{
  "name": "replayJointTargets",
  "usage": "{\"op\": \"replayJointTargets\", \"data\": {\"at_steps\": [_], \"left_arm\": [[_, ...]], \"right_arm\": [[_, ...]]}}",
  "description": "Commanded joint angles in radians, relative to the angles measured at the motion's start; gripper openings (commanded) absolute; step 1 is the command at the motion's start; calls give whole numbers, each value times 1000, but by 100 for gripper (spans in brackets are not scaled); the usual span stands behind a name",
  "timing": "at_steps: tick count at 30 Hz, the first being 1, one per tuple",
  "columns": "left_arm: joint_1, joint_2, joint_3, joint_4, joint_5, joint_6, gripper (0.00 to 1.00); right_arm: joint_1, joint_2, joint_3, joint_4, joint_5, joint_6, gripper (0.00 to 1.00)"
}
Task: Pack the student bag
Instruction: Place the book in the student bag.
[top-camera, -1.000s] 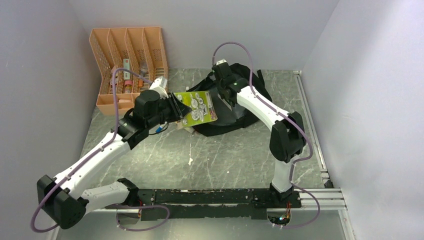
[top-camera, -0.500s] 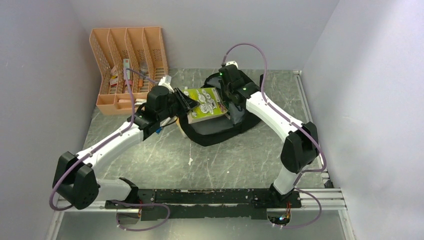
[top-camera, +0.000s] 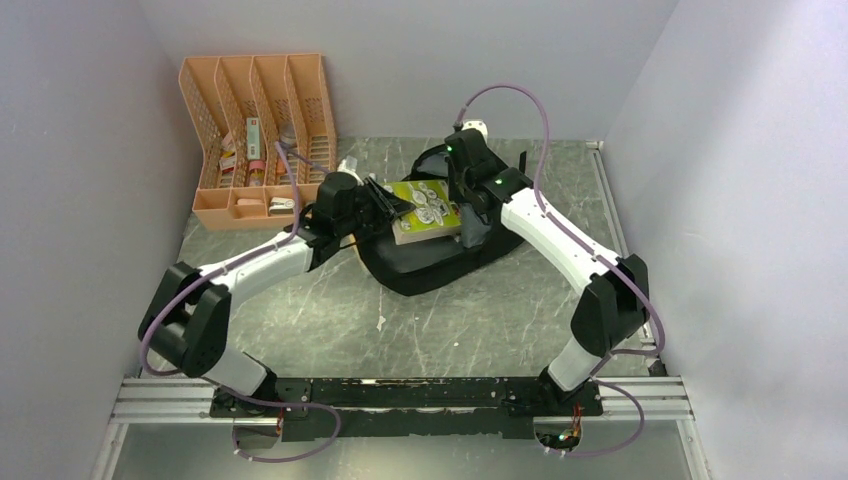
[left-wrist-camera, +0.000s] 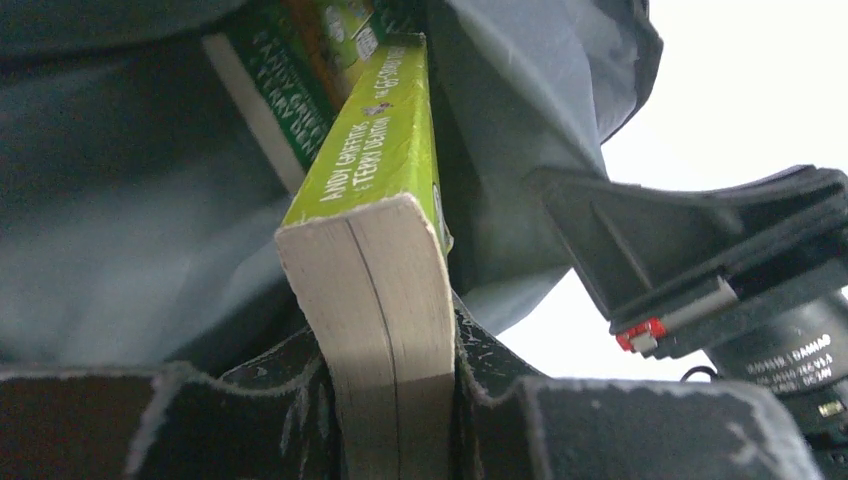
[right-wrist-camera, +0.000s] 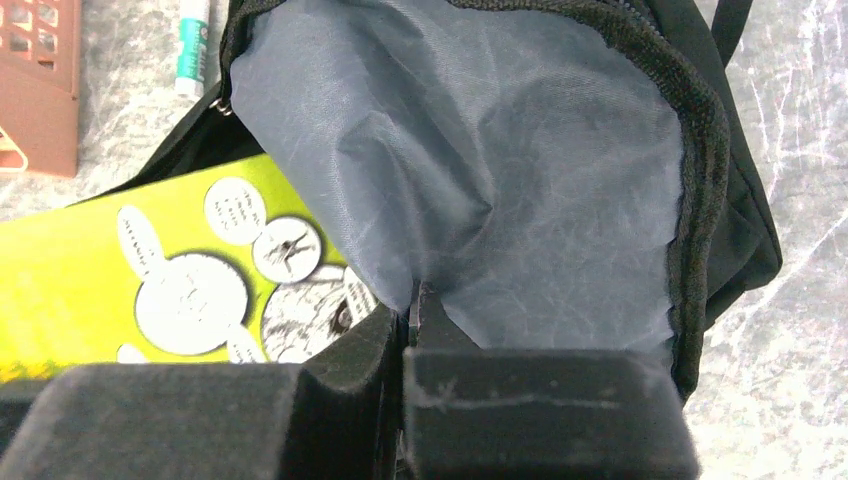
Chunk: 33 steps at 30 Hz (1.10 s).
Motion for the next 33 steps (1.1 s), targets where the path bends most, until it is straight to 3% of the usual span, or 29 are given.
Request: {"op": "replayJointTargets", "data": {"at_steps": [1, 13, 24, 33], "left_arm": [[4, 54, 27, 292, 39, -53, 5], [-7, 397, 223, 544, 123, -62, 5], [-102, 631, 538, 491, 185, 12, 5], [-103, 644, 479, 505, 215, 49, 5]], "right_arm": [[8, -80, -13, 61, 0, 45, 0], [25, -210, -115, 45, 38, 115, 0], [54, -322, -206, -3, 45, 181, 0], [52, -340, -246, -4, 113, 147, 0]]}}
